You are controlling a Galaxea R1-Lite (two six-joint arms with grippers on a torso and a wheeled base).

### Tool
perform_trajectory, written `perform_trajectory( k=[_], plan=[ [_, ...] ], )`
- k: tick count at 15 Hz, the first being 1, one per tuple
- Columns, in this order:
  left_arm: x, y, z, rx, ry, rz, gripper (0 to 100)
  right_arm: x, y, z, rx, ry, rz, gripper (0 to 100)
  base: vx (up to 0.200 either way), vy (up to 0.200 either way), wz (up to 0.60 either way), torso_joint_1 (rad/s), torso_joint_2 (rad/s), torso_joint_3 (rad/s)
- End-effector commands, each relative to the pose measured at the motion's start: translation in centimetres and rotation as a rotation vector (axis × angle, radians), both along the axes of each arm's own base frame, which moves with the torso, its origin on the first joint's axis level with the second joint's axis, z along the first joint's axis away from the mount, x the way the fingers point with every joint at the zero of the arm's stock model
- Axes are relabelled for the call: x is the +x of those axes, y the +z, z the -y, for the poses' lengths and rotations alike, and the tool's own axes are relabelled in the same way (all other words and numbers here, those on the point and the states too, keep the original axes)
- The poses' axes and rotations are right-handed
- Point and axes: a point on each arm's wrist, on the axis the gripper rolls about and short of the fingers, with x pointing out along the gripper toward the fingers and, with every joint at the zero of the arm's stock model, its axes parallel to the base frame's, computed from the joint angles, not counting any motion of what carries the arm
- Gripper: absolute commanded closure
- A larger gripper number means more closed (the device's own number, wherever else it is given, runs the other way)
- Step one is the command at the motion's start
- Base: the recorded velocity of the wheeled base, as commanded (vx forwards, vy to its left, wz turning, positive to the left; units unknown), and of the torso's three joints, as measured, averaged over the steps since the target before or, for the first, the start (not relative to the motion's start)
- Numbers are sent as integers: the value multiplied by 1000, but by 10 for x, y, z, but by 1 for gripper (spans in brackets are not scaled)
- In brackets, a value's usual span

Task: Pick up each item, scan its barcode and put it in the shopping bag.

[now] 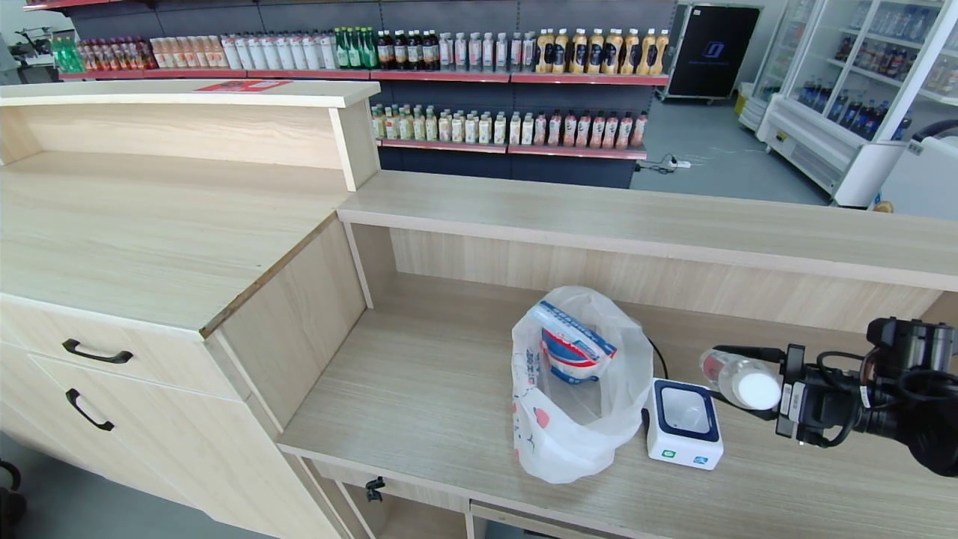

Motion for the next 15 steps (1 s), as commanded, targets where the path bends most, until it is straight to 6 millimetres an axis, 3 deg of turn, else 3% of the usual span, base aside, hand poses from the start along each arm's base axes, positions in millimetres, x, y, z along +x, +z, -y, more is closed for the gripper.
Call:
perform_trajectory(
  k=[1,5,7,9,10,11,13,15],
  plan=[
    [0,0,0,0,0,1,0,0,2,0,-2,2,6,100,0,0,0,0,0,0],
    [0,0,0,1,0,1,0,-3,9,-1,-5,0,18,100,0,0,0,0,0,0],
    [0,0,0,0,0,1,0,-16,43,-2,42,-33,-7,100,0,0,0,0,0,0],
    [0,0,0,1,0,1,0,-48,84,-9,150,-114,-129,100,0,0,0,0,0,0],
    [0,0,0,0,0,1,0,-80,114,-9,278,-206,-216,100,0,0,0,0,0,0],
    [0,0,0,0,0,1,0,-99,127,-11,362,-274,-262,100,0,0,0,0,0,0],
    [0,0,0,1,0,1,0,-129,148,-18,563,-428,-330,100,0,0,0,0,0,0],
    [0,0,0,0,0,1,0,-143,149,-20,670,-578,-343,100,0,0,0,0,0,0]
  ],
)
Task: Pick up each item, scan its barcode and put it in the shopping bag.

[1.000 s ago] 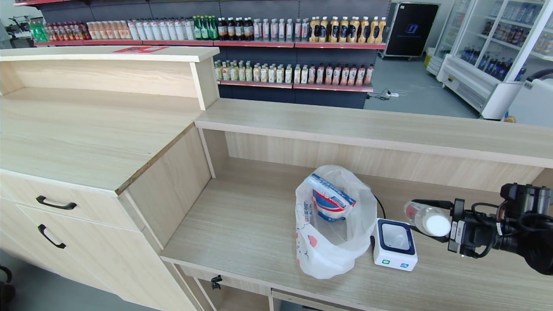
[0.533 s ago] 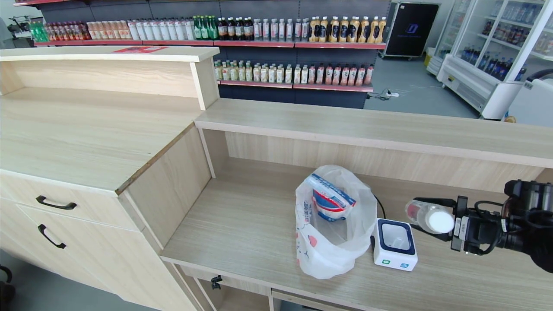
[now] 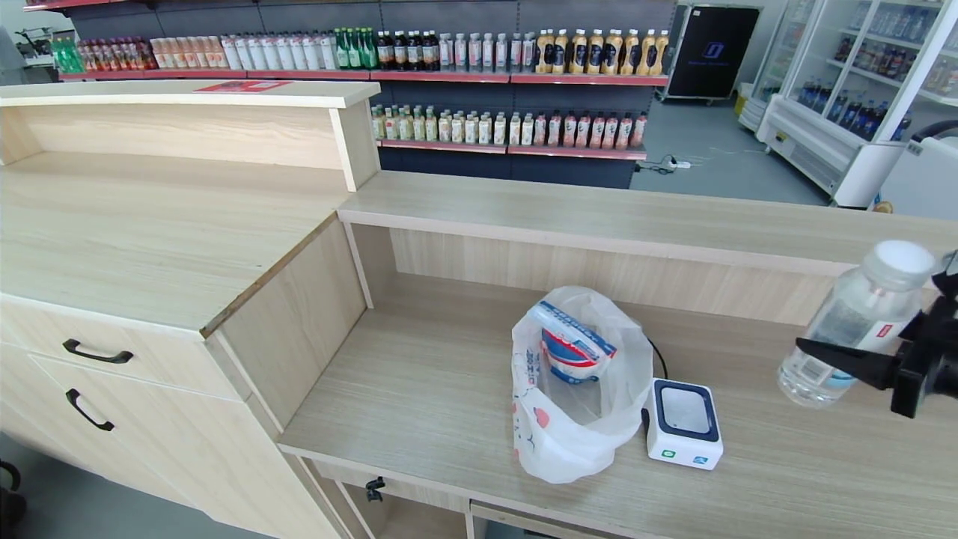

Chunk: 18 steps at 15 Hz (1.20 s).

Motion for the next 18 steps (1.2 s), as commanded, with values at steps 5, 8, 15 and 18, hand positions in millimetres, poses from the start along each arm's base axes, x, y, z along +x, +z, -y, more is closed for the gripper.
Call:
perform_trajectory(
  k=[5,8,15,18],
  plan=[
    [0,0,0,0,0,1,0,-58,18,-18,69,-251,71,100,0,0,0,0,0,0],
    [0,0,0,1,0,1,0,-52,17,-37,156,-292,18,100,0,0,600,2,2,1],
    [0,0,0,1,0,1,0,-2,-24,-66,113,-260,-199,100,0,0,171,1,0,1],
    [0,0,0,0,0,1,0,23,-46,-60,108,-301,-257,100,0,0,0,0,0,0]
  ],
)
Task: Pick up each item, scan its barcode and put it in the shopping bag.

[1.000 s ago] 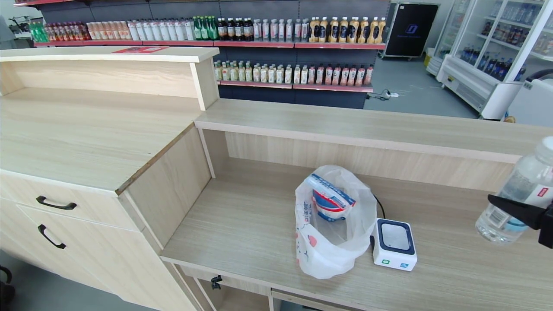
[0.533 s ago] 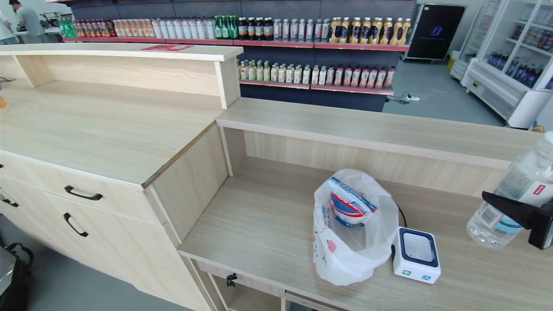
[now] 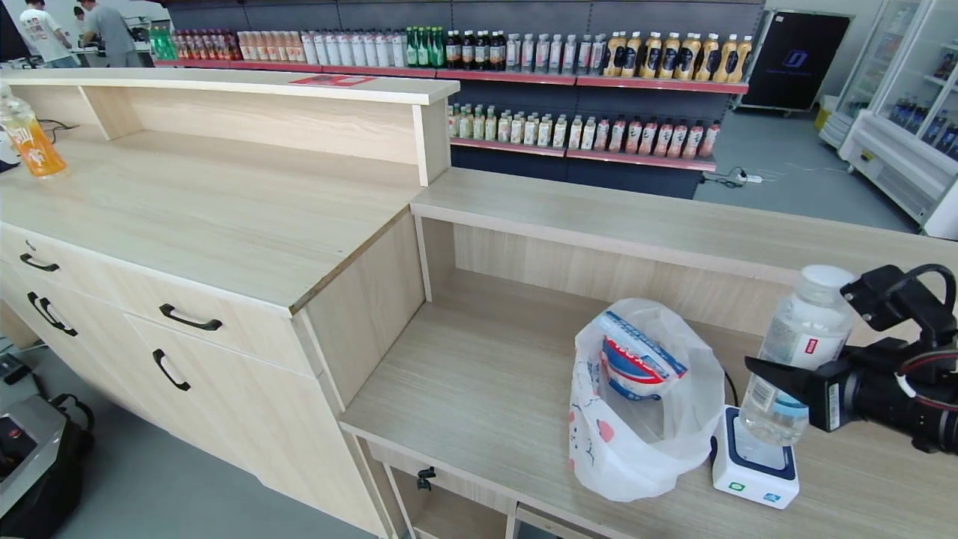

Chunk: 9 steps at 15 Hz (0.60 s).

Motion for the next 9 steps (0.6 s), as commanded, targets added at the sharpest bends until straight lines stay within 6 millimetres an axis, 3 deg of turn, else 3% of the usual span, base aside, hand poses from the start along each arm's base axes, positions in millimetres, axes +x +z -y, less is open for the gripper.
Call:
perform_trajectory(
  k=[1,9],
  plan=[
    [0,0,0,0,1,1,0,28,-31,2,-4,-18,-108,100,0,0,0,0,0,0],
    [0,0,0,0,1,1,0,61,-63,1,94,276,-93,100,0,0,0,0,0,0]
  ],
)
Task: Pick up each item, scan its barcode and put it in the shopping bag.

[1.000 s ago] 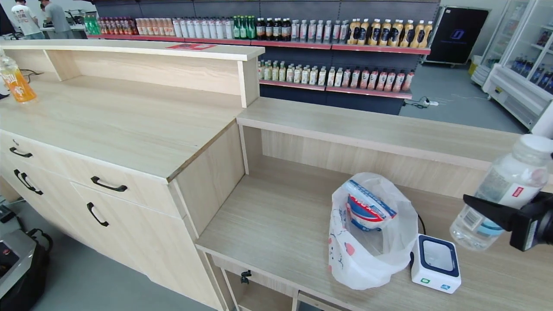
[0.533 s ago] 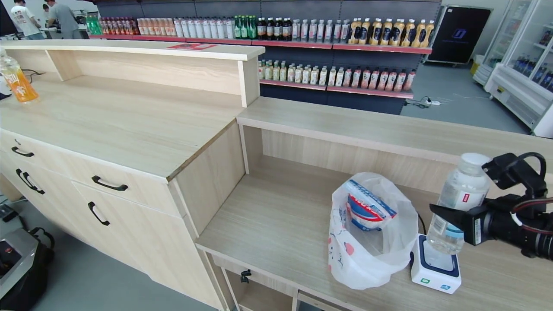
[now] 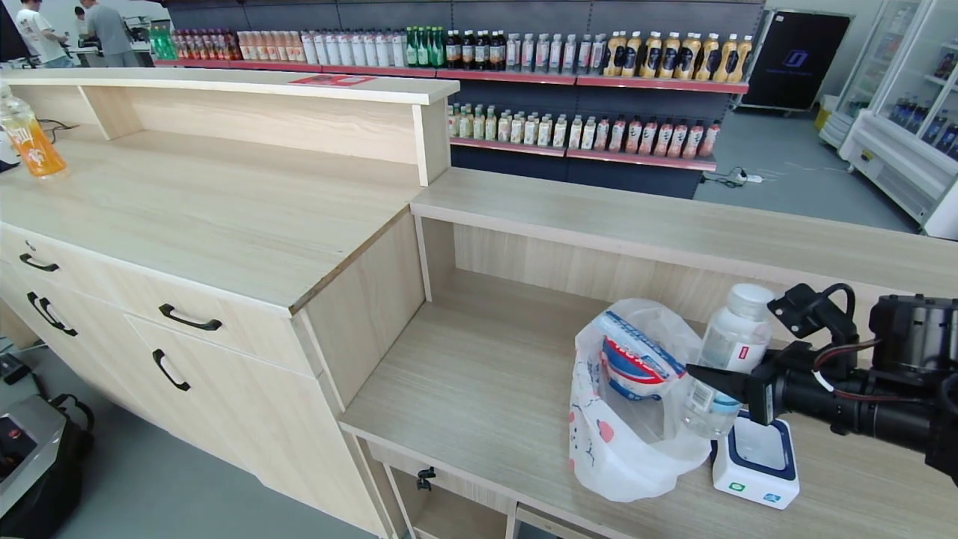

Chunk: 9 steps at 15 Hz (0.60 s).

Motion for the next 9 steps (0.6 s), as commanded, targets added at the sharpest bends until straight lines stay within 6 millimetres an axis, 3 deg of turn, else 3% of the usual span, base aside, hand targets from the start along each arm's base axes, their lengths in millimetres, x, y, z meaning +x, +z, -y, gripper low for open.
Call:
perform_trajectory(
  k=[1,9],
  plan=[
    [0,0,0,0,1,1,0,9,-20,0,-10,34,-58,100,0,0,0,0,0,0],
    [0,0,0,1,1,1,0,38,-58,-1,27,171,15,100,0,0,0,0,0,0]
  ],
)
